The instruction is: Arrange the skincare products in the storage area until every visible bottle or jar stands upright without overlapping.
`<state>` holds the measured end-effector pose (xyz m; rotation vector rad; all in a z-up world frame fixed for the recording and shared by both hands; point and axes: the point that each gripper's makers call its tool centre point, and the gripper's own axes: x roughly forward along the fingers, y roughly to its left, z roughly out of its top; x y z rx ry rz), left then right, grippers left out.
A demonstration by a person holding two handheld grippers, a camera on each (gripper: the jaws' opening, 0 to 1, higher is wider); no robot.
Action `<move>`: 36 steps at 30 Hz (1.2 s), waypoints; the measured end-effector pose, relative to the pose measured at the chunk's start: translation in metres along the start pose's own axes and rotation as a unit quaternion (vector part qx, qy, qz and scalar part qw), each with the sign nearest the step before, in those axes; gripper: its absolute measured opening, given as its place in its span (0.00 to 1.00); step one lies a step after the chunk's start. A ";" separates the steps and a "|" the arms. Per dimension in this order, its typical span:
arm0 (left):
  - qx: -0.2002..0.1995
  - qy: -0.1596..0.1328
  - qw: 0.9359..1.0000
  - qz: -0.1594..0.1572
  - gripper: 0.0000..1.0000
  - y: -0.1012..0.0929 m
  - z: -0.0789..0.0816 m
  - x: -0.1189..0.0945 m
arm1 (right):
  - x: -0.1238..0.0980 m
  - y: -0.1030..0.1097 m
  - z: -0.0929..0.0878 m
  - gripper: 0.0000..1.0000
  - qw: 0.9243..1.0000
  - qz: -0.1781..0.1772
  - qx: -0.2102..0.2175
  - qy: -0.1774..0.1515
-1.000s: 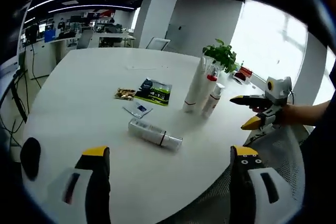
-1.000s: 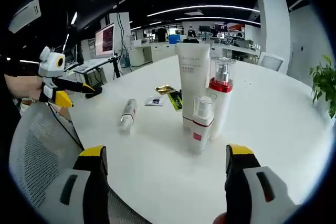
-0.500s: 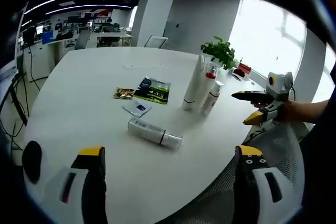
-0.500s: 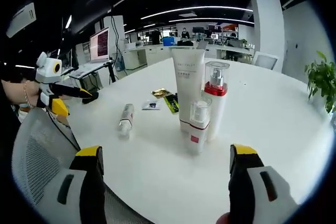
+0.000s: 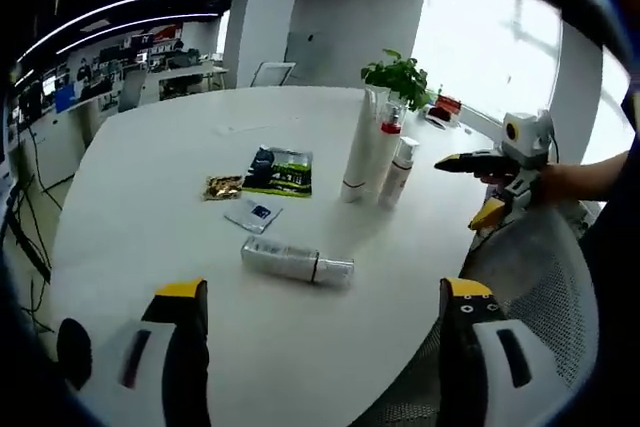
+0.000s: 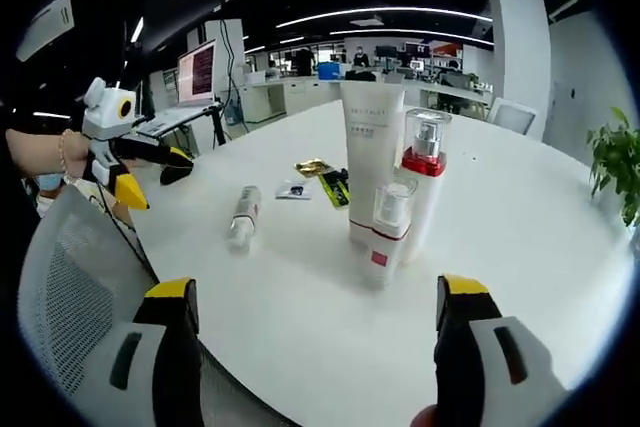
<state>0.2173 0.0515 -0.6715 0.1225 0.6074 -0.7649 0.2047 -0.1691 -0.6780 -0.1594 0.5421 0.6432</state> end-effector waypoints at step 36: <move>0.227 0.166 0.948 -0.152 0.48 0.012 -0.032 0.105 | 0.000 -0.012 -0.011 0.93 0.999 -0.028 0.001 0.024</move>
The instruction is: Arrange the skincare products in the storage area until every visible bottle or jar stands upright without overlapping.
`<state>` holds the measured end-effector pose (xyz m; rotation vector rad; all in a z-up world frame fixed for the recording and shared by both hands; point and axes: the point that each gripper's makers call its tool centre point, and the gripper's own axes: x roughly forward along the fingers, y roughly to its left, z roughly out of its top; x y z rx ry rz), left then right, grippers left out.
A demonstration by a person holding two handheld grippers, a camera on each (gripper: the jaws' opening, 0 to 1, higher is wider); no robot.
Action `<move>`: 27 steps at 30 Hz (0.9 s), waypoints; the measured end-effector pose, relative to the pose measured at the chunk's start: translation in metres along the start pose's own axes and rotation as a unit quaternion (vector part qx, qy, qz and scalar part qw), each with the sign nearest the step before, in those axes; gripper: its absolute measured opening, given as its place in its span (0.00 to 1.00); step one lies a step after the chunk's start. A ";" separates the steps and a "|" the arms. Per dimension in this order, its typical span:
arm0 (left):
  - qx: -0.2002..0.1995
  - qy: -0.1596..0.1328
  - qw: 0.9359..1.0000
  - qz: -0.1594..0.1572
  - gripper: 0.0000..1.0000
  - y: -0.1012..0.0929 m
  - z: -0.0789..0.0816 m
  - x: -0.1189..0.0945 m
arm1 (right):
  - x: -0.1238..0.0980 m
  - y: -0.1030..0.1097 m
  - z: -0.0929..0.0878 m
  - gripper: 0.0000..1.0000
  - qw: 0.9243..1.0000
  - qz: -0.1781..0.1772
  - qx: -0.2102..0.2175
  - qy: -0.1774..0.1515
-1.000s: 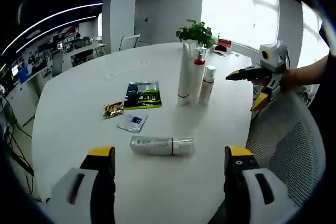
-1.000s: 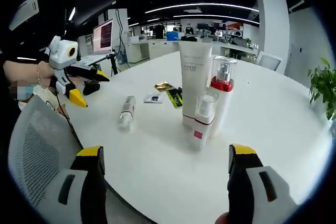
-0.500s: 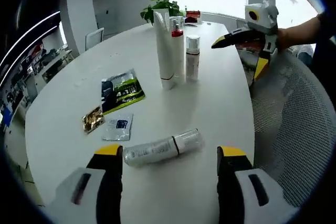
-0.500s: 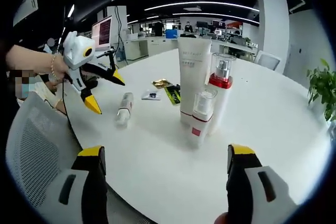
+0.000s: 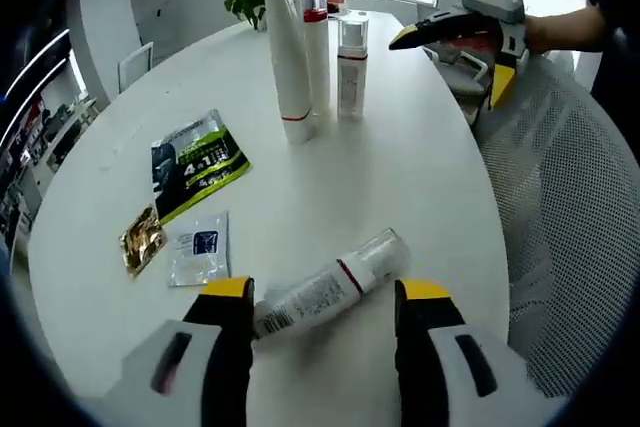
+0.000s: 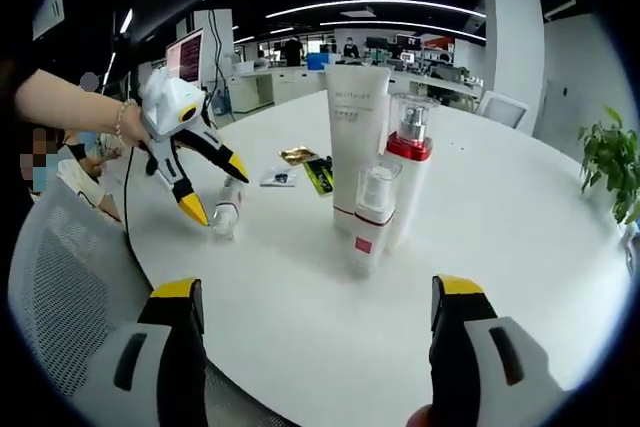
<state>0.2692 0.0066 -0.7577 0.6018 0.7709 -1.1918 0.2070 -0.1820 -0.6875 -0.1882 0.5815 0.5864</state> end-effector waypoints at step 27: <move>-0.151 -0.047 0.987 -0.002 0.26 -0.007 0.008 0.000 | 0.003 0.004 -0.003 0.90 1.000 0.010 -0.002 0.006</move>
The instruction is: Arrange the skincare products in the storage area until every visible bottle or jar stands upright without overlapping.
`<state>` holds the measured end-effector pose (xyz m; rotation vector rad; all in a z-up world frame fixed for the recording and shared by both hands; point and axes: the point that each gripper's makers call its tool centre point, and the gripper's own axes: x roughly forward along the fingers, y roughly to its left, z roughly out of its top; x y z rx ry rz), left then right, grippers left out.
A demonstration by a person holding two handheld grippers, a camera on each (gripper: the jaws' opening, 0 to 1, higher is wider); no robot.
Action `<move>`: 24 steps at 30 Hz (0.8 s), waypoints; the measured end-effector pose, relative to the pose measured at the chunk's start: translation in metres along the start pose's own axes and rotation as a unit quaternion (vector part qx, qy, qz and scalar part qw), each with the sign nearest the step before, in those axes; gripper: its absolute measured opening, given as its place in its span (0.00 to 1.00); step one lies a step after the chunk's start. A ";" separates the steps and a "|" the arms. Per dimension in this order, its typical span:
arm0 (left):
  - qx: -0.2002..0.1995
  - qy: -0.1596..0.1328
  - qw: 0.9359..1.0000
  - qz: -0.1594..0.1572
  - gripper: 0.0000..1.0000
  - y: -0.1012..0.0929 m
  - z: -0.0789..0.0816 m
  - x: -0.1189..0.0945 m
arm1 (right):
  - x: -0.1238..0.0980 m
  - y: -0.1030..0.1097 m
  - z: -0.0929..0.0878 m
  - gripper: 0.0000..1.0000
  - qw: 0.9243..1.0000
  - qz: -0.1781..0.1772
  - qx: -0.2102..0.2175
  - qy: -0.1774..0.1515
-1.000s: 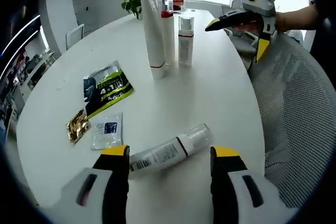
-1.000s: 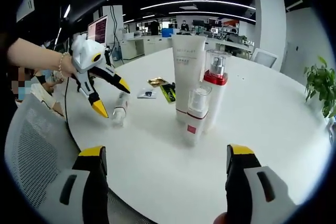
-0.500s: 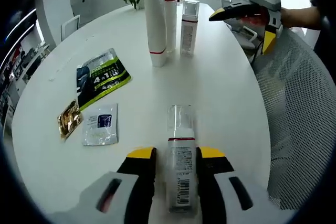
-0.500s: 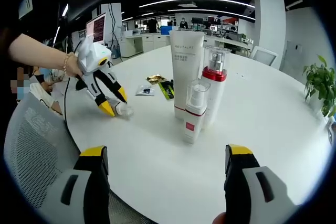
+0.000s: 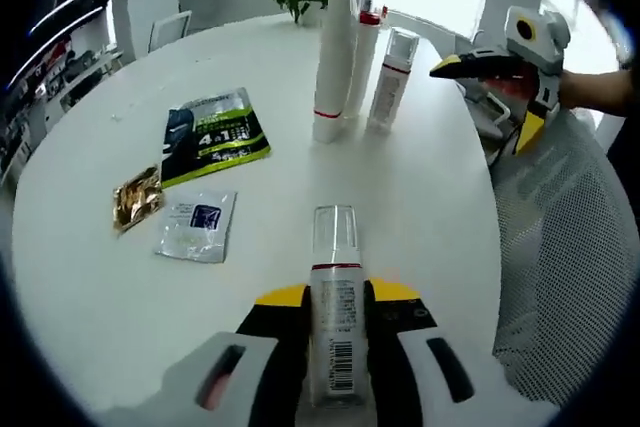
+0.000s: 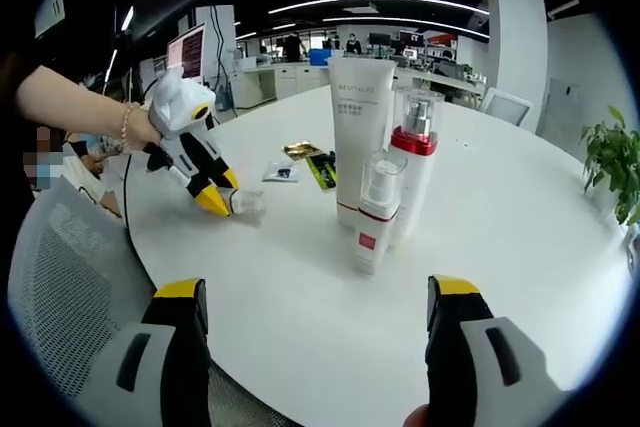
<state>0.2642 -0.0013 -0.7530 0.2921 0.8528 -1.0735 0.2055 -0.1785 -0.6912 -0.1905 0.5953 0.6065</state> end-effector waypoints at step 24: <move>-0.151 -0.211 0.964 -0.048 0.26 -0.050 0.063 -0.064 | -0.002 0.028 0.017 0.68 0.996 0.074 -0.002 -0.041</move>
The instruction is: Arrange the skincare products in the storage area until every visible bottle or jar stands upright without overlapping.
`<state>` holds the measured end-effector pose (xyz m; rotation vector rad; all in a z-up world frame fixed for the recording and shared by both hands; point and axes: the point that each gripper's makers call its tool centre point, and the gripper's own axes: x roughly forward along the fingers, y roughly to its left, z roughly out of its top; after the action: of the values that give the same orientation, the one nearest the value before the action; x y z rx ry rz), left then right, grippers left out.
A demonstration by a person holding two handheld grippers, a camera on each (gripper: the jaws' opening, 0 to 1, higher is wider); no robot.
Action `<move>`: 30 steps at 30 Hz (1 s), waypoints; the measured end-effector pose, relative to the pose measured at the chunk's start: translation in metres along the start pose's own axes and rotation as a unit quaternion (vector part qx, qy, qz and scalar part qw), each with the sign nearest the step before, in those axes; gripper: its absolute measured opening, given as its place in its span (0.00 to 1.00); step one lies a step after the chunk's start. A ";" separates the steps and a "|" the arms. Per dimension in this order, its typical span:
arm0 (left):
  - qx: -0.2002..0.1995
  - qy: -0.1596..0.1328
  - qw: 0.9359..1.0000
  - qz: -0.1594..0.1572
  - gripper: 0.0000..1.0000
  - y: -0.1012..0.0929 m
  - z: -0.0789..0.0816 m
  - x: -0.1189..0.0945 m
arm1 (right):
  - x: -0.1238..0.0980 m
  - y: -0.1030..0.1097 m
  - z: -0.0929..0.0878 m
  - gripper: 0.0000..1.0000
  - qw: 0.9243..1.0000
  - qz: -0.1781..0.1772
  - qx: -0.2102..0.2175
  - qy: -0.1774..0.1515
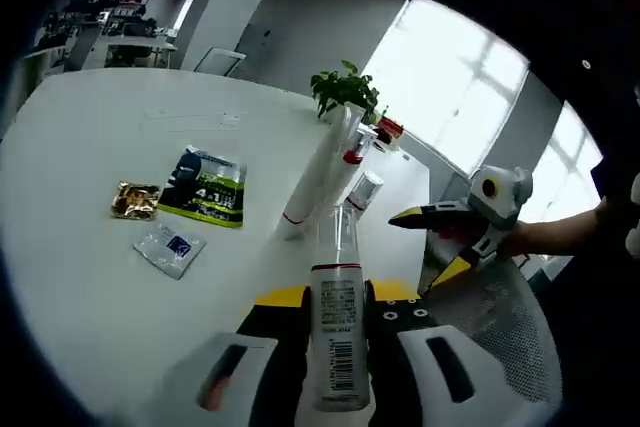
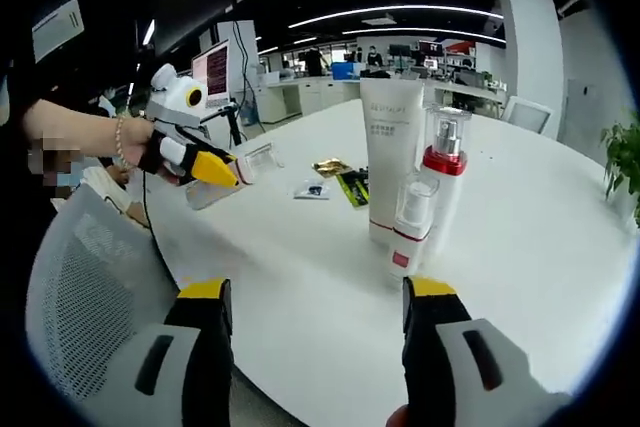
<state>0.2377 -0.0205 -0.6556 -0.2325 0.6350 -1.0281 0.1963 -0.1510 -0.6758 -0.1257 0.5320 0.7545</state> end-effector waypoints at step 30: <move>-0.079 -0.152 0.972 -0.163 0.26 -0.121 0.042 -0.038 | -0.006 0.096 0.139 0.53 0.932 0.274 0.174 -0.160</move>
<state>0.1615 -0.0544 -0.5508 -0.6388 0.4045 -1.2270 0.1840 -0.0439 -0.5457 0.4900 0.3795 1.1838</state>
